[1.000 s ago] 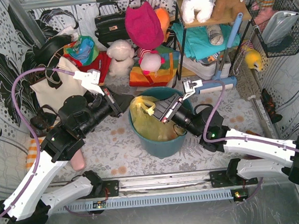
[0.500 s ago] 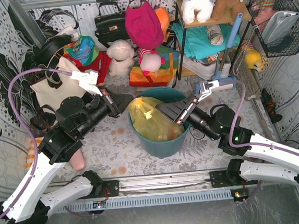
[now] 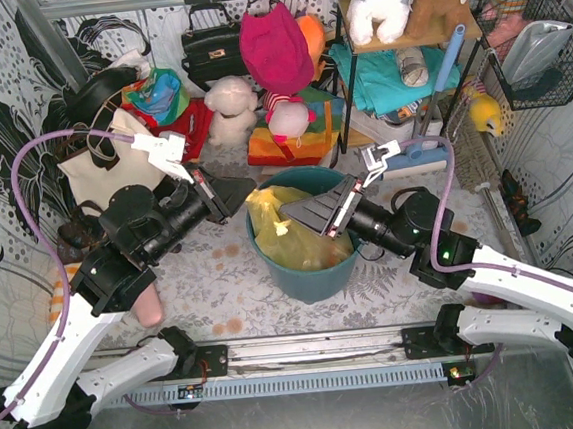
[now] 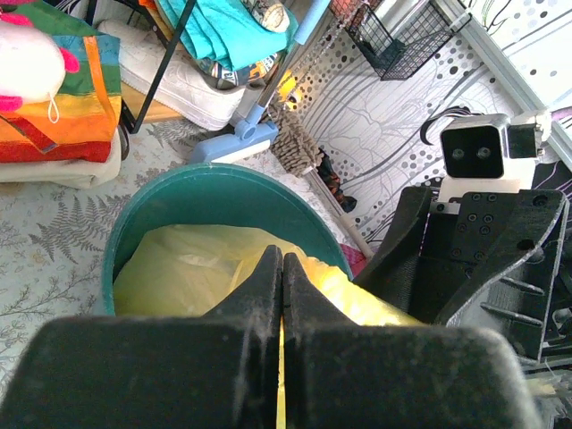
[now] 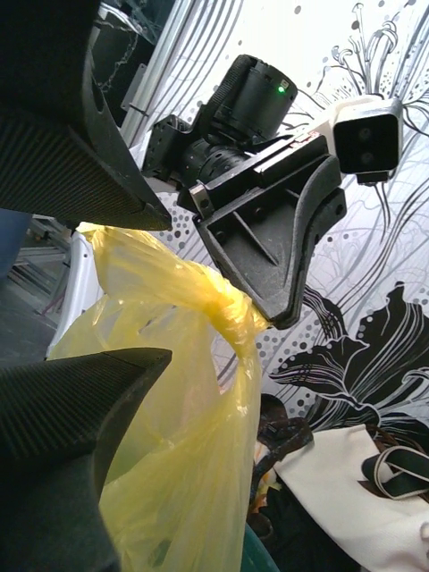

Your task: Tie the trash bag

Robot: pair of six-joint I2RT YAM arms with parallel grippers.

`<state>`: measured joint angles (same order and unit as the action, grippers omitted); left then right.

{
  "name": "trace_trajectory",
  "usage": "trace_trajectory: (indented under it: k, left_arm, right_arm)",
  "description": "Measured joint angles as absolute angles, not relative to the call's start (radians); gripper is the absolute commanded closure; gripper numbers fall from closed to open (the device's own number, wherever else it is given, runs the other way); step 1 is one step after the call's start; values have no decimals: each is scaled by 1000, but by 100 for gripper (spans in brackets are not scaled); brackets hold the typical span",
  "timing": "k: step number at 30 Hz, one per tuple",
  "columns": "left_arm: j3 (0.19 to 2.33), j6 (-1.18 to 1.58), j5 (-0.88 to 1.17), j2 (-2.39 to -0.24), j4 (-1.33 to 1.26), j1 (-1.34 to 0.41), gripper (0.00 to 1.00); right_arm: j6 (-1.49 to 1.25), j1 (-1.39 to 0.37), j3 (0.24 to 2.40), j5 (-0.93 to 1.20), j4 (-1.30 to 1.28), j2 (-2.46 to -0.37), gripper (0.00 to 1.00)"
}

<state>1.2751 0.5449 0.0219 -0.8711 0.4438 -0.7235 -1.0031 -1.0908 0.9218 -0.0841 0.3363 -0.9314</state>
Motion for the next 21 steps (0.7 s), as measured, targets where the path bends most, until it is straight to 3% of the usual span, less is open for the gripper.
trace_trajectory:
  k: [4, 8, 14, 21]
  left_arm:
    - [1277, 543, 27, -871, 440, -723, 100]
    - [1281, 541, 31, -871, 438, -722, 100]
    - [1284, 537, 39, -876, 428, -722, 100]
    - [1297, 529, 45, -897, 411, -722, 100]
  right_arm:
    - [-1006, -1091, 946, -44, 325, -951, 47]
    - [-1006, -1091, 971, -10, 308, -970, 60]
    - [-1006, -1091, 986, 17, 275, -979, 62]
    - [-1005, -1091, 1000, 39, 227, -979, 81]
